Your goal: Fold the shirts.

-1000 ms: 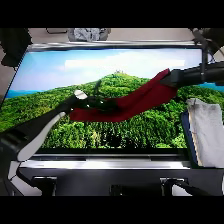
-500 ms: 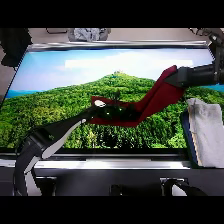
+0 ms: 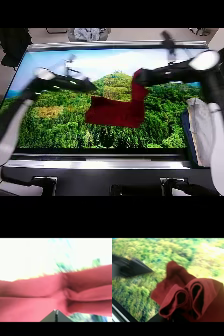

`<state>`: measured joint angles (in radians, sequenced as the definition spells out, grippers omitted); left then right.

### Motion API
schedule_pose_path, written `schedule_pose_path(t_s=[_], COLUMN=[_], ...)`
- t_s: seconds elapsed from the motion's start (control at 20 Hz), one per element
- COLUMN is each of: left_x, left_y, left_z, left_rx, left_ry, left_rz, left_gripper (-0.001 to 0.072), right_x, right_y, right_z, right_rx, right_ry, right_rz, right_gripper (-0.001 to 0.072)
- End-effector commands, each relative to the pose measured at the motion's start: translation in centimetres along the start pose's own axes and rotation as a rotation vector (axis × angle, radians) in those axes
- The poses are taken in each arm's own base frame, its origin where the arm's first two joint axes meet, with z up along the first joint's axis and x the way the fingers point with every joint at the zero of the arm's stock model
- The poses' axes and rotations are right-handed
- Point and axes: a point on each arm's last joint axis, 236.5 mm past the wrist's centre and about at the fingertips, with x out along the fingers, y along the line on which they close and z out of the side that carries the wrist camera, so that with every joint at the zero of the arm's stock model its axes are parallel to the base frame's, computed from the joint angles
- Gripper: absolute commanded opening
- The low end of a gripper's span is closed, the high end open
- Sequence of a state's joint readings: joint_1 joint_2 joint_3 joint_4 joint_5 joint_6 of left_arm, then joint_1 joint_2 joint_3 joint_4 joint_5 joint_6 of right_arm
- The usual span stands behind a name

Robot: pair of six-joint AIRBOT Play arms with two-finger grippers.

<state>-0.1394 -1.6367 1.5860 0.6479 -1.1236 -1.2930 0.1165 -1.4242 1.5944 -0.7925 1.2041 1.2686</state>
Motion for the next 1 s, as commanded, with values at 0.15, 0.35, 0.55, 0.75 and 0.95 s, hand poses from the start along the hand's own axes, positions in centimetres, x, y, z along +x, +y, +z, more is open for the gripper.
schedule_pose_path(t_s=[0.15, 0.35, 0.55, 0.75, 0.95], left_x=[-18.9, -20.3, -19.1, -19.0, -19.0], left_y=[3.2, 1.7, 0.9, 0.8, 0.8], left_z=[4.6, 4.3, 4.0, 4.0, 4.0], left_rx=[0.023, 0.051, 0.078, 0.090, 0.091], left_ry=[-0.295, -0.314, -0.289, -0.285, -0.285], left_rz=[0.204, 0.207, 0.194, 0.195, 0.194], left_gripper=[0.0033, 0.0033, 0.0033, 0.0034, 0.0034], right_x=[15.9, 21.1, 17.9, 6.5, -0.5], right_y=[4.8, 4.7, 2.9, -11.8, -19.9], right_z=[-3.6, -6.3, -5.7, -7.0, -16.3], right_rx=[0.096, 0.179, 0.032, -0.051, 0.216], right_ry=[0.066, 0.108, 0.127, 0.300, 0.573], right_rz=[0.151, 0.176, 0.184, -0.241, -0.367], right_gripper=[0.0050, 0.0316, 0.0671, 0.0672, 0.0669])
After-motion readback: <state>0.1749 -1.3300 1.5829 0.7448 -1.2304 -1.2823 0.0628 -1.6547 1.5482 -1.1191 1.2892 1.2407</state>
